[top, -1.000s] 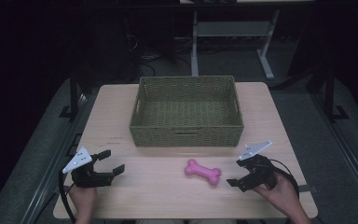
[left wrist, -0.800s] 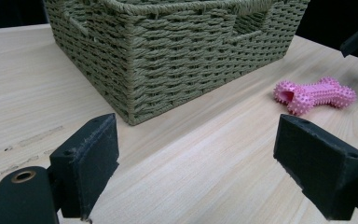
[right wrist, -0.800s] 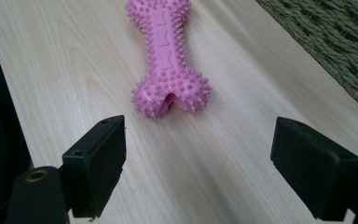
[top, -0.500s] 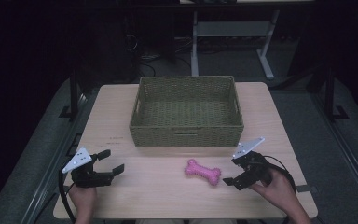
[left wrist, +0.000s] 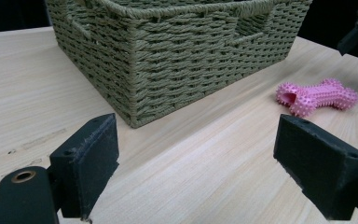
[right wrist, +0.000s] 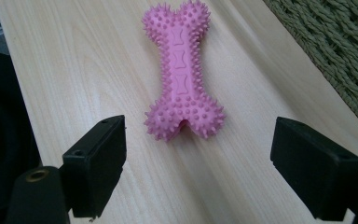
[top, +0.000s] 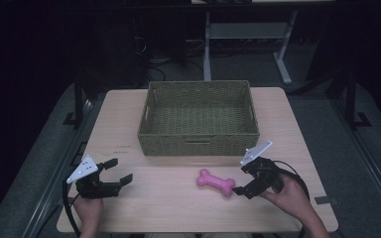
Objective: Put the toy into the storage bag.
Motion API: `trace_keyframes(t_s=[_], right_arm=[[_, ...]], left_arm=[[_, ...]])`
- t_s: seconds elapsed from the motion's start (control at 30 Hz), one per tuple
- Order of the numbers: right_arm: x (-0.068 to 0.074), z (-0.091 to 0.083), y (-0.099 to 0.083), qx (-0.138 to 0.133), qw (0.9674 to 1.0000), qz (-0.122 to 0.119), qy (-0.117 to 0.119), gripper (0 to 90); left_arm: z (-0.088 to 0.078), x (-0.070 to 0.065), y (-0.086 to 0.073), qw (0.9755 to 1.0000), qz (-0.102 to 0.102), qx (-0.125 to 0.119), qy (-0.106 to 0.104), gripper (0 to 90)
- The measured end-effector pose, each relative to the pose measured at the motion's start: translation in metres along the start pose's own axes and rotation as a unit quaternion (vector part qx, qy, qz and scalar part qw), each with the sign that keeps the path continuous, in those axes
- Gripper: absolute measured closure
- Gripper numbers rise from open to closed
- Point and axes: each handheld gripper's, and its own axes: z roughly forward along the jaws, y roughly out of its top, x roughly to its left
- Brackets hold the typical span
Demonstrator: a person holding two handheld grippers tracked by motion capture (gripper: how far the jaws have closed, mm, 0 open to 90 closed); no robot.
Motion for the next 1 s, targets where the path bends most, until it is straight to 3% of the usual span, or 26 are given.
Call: trace_keyframes(t_s=[1.0], right_arm=[[0.006,0.018,0.034,0.038,0.9984,-0.040,0.013,17.8]], left_arm=[[-0.003,0.001,0.000,1.0000,-0.003,-0.005,-0.001,13.4]])
